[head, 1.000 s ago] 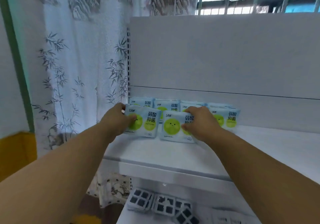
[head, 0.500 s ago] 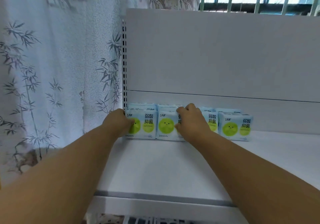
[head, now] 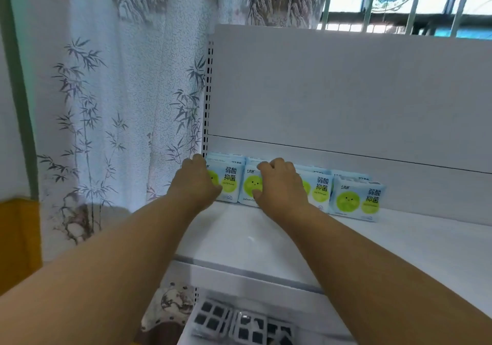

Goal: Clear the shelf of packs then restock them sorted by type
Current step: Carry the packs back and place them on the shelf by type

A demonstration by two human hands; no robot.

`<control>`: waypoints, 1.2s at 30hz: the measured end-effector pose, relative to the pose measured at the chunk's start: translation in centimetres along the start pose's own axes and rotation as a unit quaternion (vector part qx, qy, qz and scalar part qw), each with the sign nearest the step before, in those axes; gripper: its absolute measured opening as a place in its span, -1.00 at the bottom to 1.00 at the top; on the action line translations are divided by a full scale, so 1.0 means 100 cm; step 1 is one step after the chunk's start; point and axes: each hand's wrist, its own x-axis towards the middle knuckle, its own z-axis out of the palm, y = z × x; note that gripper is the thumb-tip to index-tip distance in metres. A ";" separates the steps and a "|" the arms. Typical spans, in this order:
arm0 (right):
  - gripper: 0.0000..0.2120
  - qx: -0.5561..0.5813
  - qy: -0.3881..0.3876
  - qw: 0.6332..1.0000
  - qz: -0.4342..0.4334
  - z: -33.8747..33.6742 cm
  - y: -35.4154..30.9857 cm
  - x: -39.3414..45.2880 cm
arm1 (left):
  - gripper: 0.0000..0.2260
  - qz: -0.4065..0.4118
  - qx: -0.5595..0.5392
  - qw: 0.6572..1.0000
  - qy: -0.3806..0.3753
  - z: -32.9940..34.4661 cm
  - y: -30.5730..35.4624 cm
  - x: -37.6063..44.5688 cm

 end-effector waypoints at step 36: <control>-0.55 0.307 -0.491 0.719 -0.384 0.193 -0.419 -0.645 | -0.73 -0.497 0.103 0.860 0.041 -0.078 -0.363 -0.777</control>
